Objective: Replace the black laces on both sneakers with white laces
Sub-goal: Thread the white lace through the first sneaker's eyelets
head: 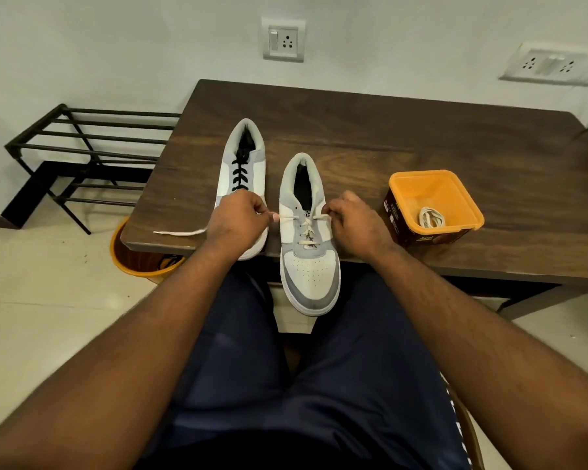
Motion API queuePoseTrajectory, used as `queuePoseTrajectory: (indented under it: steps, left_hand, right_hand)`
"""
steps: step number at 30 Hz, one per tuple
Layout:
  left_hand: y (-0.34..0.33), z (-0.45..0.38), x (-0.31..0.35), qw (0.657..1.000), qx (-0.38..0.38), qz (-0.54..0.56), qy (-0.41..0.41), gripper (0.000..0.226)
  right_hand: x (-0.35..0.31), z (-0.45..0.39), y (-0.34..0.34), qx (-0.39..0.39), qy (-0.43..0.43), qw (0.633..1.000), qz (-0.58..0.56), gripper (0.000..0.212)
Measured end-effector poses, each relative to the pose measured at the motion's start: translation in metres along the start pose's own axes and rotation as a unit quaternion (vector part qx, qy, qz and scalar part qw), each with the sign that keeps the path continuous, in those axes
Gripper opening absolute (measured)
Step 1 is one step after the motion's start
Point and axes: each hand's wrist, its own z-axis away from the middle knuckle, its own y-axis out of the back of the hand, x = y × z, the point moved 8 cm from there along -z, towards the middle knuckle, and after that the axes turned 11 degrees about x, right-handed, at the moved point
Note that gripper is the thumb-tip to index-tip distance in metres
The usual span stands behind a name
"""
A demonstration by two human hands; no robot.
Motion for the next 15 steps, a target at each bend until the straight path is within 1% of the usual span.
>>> queuePoseTrajectory:
  steps: [1, 2, 3, 4, 5, 7, 9, 11, 12, 13, 14, 15]
  left_hand:
    - [0.006, 0.002, 0.004, 0.999, -0.007, 0.042, 0.011, 0.014]
    - [0.01, 0.006, 0.012, 0.993, -0.022, 0.114, 0.03, 0.021]
    - [0.014, 0.011, 0.023, 0.978, -0.047, 0.196, 0.053, 0.028]
    - [0.016, 0.017, 0.037, 0.961, -0.074, 0.258, 0.071, 0.032]
    - [0.018, 0.023, 0.05, 0.948, -0.094, 0.294, 0.078, 0.031]
    - [0.019, 0.029, 0.069, 0.926, -0.114, 0.349, 0.088, 0.029]
    - [0.02, 0.032, 0.076, 0.905, -0.116, 0.394, 0.11, 0.024]
    - [0.023, 0.033, 0.072, 0.895, -0.1, 0.412, 0.136, 0.019]
    - [0.025, 0.032, 0.069, 0.894, -0.086, 0.416, 0.145, 0.017]
    - [0.027, 0.031, 0.065, 0.893, -0.067, 0.419, 0.149, 0.015]
    - [0.029, 0.03, 0.059, 0.892, -0.046, 0.422, 0.154, 0.014]
    - [0.031, 0.028, 0.052, 0.89, -0.027, 0.426, 0.159, 0.013]
  right_hand:
    - [-0.002, 0.005, 0.005, 0.032, -0.003, 0.999, -0.016, 0.026]
    - [-0.005, 0.011, 0.01, 0.065, -0.004, 0.997, -0.048, 0.029]
    - [-0.011, 0.017, 0.013, 0.091, -0.008, 0.991, -0.099, 0.028]
    - [-0.016, 0.025, 0.012, 0.101, -0.023, 0.979, -0.173, 0.025]
    - [-0.025, 0.032, 0.007, 0.092, -0.051, 0.96, -0.26, 0.022]
    - [-0.047, 0.047, -0.007, 0.045, -0.108, 0.899, -0.422, 0.024]
    - [-0.069, 0.059, -0.014, 0.021, -0.124, 0.842, -0.524, 0.027]
    - [-0.077, 0.068, -0.016, 0.014, -0.158, 0.787, -0.596, 0.027]
    - [-0.075, 0.073, -0.017, 0.011, -0.193, 0.753, -0.628, 0.024]
    - [-0.072, 0.077, -0.018, 0.006, -0.224, 0.729, -0.647, 0.021]
    - [-0.068, 0.08, -0.019, -0.003, -0.246, 0.71, -0.66, 0.018]
    - [-0.065, 0.083, -0.019, -0.014, -0.257, 0.706, -0.659, 0.014]
